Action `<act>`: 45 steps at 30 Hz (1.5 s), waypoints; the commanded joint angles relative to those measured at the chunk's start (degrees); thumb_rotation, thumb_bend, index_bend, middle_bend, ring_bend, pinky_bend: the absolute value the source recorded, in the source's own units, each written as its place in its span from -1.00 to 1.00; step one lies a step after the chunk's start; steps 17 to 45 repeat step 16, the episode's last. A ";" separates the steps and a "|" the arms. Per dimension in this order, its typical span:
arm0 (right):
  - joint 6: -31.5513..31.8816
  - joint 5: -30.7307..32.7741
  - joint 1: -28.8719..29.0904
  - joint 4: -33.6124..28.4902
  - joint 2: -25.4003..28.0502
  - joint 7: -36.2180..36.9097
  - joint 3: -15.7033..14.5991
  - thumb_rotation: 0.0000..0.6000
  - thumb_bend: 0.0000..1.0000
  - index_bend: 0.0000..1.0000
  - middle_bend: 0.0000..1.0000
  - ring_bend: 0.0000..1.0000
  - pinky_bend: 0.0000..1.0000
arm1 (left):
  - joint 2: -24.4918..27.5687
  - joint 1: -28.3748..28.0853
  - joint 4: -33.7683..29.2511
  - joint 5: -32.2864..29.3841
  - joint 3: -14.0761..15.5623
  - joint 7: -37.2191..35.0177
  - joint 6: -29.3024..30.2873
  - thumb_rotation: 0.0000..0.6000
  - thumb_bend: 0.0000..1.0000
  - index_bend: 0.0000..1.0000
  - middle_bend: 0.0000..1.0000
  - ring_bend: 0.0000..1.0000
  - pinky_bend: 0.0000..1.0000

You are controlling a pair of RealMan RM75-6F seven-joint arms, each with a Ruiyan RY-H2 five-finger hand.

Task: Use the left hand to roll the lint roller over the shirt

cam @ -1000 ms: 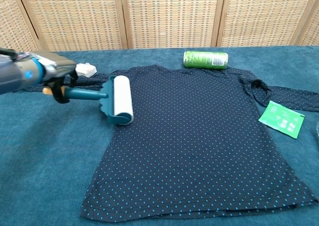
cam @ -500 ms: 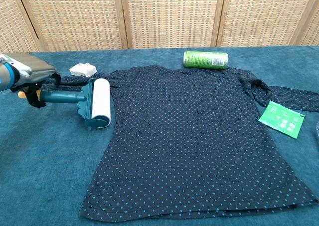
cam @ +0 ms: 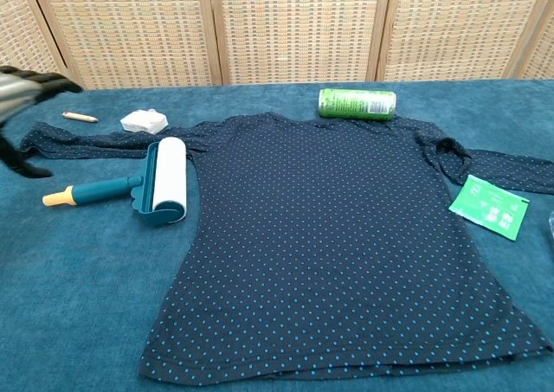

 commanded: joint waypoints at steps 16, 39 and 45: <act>3.70 -0.97 -0.97 -0.41 0.41 0.09 1.03 1.00 -0.95 -1.00 -1.00 -1.00 -1.00 | 0.98 22.14 0.51 20.30 8.01 -15.01 18.45 1.00 -0.62 -1.00 -1.00 -1.00 -1.00; 3.70 -0.97 -0.97 -0.41 0.41 0.09 1.03 1.00 -0.95 -1.00 -1.00 -1.00 -1.00 | 0.98 22.14 0.51 20.30 8.01 -15.01 18.45 1.00 -0.62 -1.00 -1.00 -1.00 -1.00; 3.70 -0.97 -0.97 -0.41 0.41 0.09 1.03 1.00 -0.95 -1.00 -1.00 -1.00 -1.00 | 0.98 22.14 0.51 20.30 8.01 -15.01 18.45 1.00 -0.62 -1.00 -1.00 -1.00 -1.00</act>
